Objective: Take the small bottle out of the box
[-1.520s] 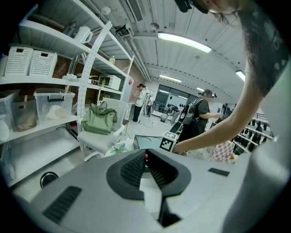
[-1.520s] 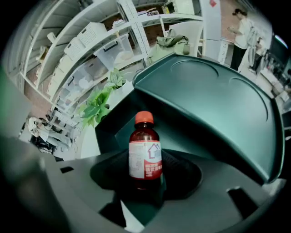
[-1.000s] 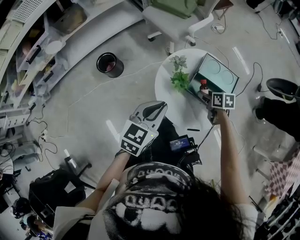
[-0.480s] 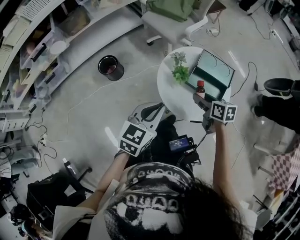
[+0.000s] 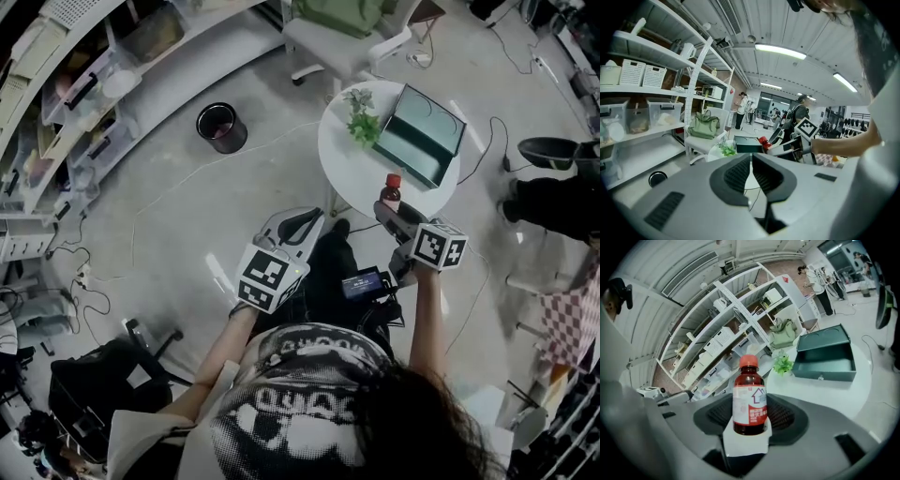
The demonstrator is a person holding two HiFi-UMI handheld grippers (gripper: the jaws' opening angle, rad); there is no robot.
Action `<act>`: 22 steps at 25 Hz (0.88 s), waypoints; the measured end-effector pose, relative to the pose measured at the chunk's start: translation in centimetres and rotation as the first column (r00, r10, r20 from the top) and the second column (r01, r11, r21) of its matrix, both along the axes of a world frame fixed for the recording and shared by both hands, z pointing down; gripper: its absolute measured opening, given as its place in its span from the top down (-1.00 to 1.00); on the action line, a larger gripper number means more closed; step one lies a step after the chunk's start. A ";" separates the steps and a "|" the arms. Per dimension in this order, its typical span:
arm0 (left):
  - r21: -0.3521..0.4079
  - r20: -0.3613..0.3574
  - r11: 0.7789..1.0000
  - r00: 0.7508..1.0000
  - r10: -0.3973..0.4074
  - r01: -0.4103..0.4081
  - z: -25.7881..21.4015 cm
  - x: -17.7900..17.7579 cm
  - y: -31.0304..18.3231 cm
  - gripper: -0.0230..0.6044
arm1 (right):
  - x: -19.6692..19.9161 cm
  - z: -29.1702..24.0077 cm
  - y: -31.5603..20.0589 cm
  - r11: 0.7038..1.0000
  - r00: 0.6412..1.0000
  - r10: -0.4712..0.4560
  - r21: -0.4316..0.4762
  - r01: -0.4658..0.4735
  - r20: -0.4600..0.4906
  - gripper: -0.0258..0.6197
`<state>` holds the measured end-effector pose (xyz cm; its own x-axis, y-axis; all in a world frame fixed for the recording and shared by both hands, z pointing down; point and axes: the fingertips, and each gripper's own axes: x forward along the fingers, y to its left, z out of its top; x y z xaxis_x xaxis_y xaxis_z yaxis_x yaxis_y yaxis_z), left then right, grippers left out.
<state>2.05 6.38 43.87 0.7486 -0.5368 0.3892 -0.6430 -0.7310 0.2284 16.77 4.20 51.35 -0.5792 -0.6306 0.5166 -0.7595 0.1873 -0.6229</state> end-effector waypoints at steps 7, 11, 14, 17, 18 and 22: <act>-0.001 -0.001 1.000 1.000 -0.013 0.013 0.0 -0.6 1.3 0.85 | -1.0 -1.8 2.0 1.000 0.999 0.007 0.013 -0.007 0.041 0.23; 0.000 0.013 1.000 1.000 -0.015 0.015 0.0 -0.3 1.5 0.85 | -1.2 -2.5 2.5 1.000 0.998 -0.007 0.023 0.005 0.058 0.23; 0.007 0.026 1.000 1.000 -0.010 0.010 -0.1 0.6 1.8 0.85 | -0.8 -2.9 3.3 1.000 0.997 -0.014 0.024 0.012 0.078 0.23; 0.009 0.035 1.000 0.999 -0.014 0.014 -0.3 1.9 2.1 0.85 | 0.2 -3.3 4.1 0.999 0.996 -0.023 0.030 0.021 0.088 0.23; 0.008 0.036 1.000 0.999 -0.018 0.017 -0.3 2.5 2.3 0.85 | 0.6 -3.4 4.4 0.999 0.995 -0.023 0.032 0.020 0.092 0.23; 0.008 0.040 1.000 0.999 -0.027 0.026 -0.5 5.0 3.2 0.85 | 3.0 -3.9 6.2 0.999 0.993 -0.005 0.041 0.000 0.122 0.23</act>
